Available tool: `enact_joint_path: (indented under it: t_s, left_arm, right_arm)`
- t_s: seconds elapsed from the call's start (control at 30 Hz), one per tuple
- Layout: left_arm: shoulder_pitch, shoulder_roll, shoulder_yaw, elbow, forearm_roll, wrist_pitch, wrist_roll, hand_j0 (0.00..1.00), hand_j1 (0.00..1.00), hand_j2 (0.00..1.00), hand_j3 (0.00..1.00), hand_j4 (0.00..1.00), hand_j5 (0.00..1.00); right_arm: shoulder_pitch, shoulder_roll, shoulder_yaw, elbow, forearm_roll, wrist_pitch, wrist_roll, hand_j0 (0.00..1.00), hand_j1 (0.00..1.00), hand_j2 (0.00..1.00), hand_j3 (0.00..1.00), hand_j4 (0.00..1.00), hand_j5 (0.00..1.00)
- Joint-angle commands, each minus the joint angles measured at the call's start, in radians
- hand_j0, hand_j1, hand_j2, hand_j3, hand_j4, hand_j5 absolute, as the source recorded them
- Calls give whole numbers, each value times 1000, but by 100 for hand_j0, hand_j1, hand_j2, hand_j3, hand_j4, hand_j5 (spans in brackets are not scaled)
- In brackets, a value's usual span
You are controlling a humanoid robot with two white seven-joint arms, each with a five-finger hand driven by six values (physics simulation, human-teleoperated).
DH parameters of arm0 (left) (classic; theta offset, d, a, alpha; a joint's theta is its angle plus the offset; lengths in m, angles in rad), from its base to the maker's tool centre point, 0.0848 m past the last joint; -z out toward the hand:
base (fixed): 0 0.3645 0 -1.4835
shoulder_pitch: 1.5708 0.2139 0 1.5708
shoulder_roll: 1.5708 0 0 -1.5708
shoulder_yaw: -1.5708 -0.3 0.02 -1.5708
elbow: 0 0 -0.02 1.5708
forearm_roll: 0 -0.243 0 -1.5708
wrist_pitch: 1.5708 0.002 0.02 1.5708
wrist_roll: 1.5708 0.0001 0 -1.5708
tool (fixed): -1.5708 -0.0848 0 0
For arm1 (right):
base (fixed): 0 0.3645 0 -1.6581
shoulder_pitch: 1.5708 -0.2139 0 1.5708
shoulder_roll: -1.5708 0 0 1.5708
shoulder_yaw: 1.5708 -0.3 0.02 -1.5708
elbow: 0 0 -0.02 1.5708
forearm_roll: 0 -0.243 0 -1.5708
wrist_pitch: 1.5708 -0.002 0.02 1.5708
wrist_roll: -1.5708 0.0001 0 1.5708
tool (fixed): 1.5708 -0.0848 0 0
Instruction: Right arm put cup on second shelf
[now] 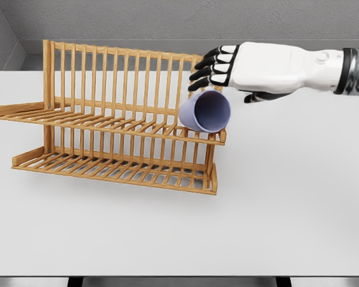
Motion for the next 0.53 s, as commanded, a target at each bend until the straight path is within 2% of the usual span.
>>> enact_joint_path:
  t_s: [0.0, 0.07, 0.1, 0.13, 0.2, 0.23, 0.3, 0.4, 0.5]
  left_arm:
    - [0, 0, 0, -1, -1, 0, 0, 100, 100, 100, 100, 100, 100]
    - [0, 0, 0, -1, -1, 0, 0, 100, 100, 100, 100, 100, 100]
    - [0, 0, 0, 1, -1, 0, 0, 100, 100, 100, 100, 100, 100]
    - [0, 0, 0, -1, -1, 0, 0, 100, 100, 100, 100, 100, 100]
    - [0, 0, 0, -1, -1, 0, 0, 100, 100, 100, 100, 100, 100]
    - [0, 0, 1, -1, -1, 0, 0, 100, 100, 100, 100, 100, 100]
    - [0, 0, 0, 1, -1, 0, 0, 100, 100, 100, 100, 100, 100]
    - [0, 0, 0, -1, -1, 0, 0, 100, 100, 100, 100, 100, 100]
    - [0, 0, 0, 1, -1, 0, 0, 100, 100, 100, 100, 100, 100]
  right_arm:
    - [5, -53, -115, 12, -6, 3, 0, 100, 100, 100, 100, 100, 100]
    - [110, -109, -236, 68, -6, 3, 0, 100, 100, 100, 100, 100, 100]
    - [176, -129, -287, 122, -6, 3, 0, 100, 100, 100, 100, 100, 100]
    - [235, -135, -305, 173, -4, 3, 0, 100, 100, 100, 100, 100, 100]
    - [281, -134, -313, 234, -3, 3, 0, 100, 100, 100, 100, 100, 100]
    - [299, -129, -313, 240, -4, 3, 0, 100, 100, 100, 100, 100, 100]
    - [394, -117, -313, 237, -3, 3, 0, 100, 100, 100, 100, 100, 100]
    - [410, -19, -322, 240, 54, 3, 0, 100, 100, 100, 100, 100, 100]
    - [436, 9, -342, 239, 59, 3, 0, 100, 100, 100, 100, 100, 100]
